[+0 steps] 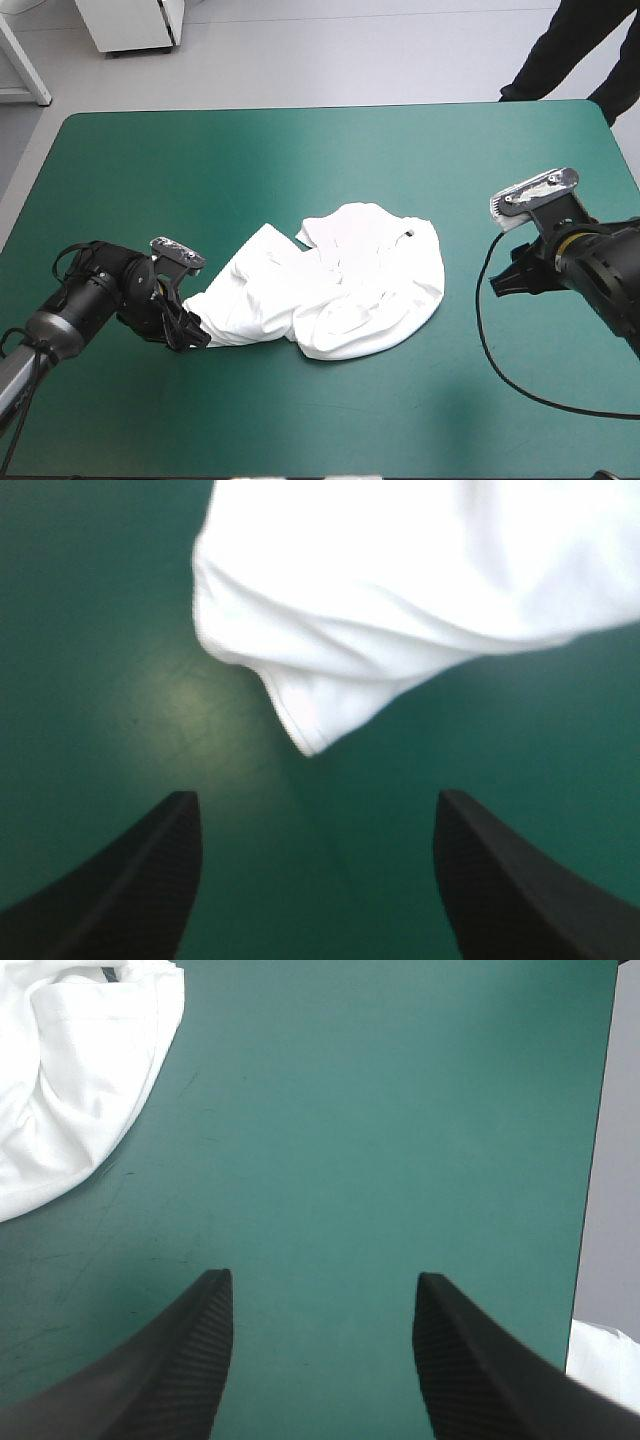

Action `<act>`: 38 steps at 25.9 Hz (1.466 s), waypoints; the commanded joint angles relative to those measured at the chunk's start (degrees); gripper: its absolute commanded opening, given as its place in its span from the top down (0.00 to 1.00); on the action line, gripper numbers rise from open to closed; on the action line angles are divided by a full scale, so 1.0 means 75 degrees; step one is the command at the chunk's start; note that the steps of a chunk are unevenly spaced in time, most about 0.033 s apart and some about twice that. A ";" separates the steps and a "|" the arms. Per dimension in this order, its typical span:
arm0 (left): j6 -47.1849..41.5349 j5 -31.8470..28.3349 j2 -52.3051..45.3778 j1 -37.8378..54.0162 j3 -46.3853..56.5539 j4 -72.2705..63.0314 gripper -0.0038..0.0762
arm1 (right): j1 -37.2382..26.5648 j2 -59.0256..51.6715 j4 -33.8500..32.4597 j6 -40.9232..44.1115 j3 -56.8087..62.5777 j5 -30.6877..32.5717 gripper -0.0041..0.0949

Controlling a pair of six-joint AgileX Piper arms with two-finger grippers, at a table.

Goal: Fold the cloth

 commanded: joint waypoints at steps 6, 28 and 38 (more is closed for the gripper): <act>0.0286 -0.0999 0.0878 0.0593 -0.0176 -0.0311 0.35 | -0.0008 -0.0137 -0.0323 -0.0030 -0.0200 -0.0003 0.43; 0.1182 -0.1432 0.2079 0.0683 -0.0205 -0.1958 0.98 | -0.0301 0.4024 0.0061 0.0289 -0.1835 -0.0974 0.43; 0.1653 -0.1290 0.2063 0.0683 -0.0205 -0.2578 0.98 | -0.1788 0.5608 0.2696 -0.0594 -0.3150 -0.0963 0.43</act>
